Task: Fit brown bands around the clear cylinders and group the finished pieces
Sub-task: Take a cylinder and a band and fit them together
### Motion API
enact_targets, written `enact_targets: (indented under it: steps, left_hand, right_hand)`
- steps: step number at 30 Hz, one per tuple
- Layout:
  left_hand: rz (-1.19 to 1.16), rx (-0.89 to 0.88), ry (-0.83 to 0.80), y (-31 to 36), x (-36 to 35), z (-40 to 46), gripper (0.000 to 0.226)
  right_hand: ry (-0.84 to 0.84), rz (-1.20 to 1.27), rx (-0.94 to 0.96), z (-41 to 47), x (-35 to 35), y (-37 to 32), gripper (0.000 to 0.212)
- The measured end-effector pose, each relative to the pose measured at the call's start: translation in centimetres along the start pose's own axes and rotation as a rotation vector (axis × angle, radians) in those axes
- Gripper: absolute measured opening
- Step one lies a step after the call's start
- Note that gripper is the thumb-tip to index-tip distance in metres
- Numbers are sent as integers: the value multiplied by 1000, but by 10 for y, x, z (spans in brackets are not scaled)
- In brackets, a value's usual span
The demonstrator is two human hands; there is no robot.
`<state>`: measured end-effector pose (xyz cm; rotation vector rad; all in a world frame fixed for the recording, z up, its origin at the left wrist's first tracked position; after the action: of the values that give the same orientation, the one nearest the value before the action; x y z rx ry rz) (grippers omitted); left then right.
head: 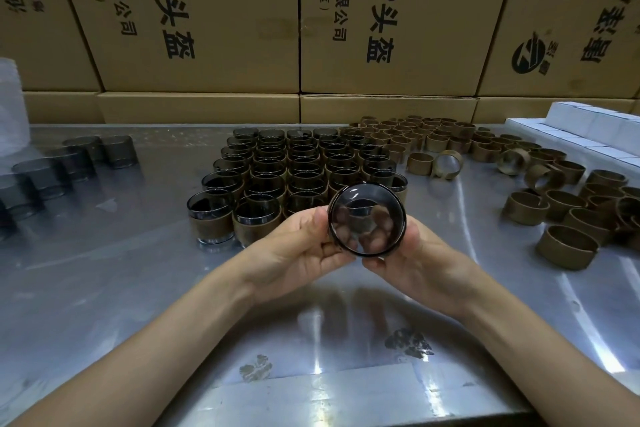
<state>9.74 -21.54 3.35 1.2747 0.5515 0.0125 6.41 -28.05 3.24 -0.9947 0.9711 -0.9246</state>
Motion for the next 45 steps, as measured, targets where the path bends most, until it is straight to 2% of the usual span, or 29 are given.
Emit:
enact_targets:
  steps: [7,11,13,15,17,23,27,31,35,37,39,45]
  left_hand:
    - [19,25,-6,-3,4,0,59]
    - [-25,36,103,0,11,0,95]
    - [31,16,162,4,13,2,84]
    - [170,-26,211,8,13,4,67]
    - [325,-105,222,14,9,4,62]
    - [801,-376,229,29,-2,-5,57]
    - [1207,-449,201,29,-14,-8,42]
    - [1401,-490,283,41,-10,-13,38]
    - [1620,-511,406,58,3,-20,34]
    - [1686,-483,439,63,10,-21,30]
    - [1730,-402,455,62,21,-20,36]
    - [1837,-29,537,51,66,-16,80]
  right_hand:
    - [55,14,-28,0,7,2,74]
    - [193,126,-64,-3,14,1,94]
    - [316,85,-49,-3,20,-2,81]
    - [458,-15,-27,-6,30,-5,64]
    - [539,-166,23,-9,35,-12,51]
    - [679,-587,301,-19,39,-42,51]
    - [775,-921,434,-29,37,-57,51]
    - [879,-1165,392,-34,48,-61,53]
    - [951,-1252,297,-37,63,-57,57]
    - [963,-1292,278,-37,64,-58,57]
    - [981,-1332,258,-37,65,-60,56]
    - [972,-1495,31,-31,75,-48,61]
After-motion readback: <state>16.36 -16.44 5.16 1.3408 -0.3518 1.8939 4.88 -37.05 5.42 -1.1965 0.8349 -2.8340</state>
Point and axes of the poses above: each hand's wrist, its own z-axis towards the middle knuckle, its own x-axis out of the back of the hand, y = z × x, the point moved 9 cm from there along z, towards the middle knuckle, and after that the axes turned 4 degrees about -z, right-handed, at the moved point
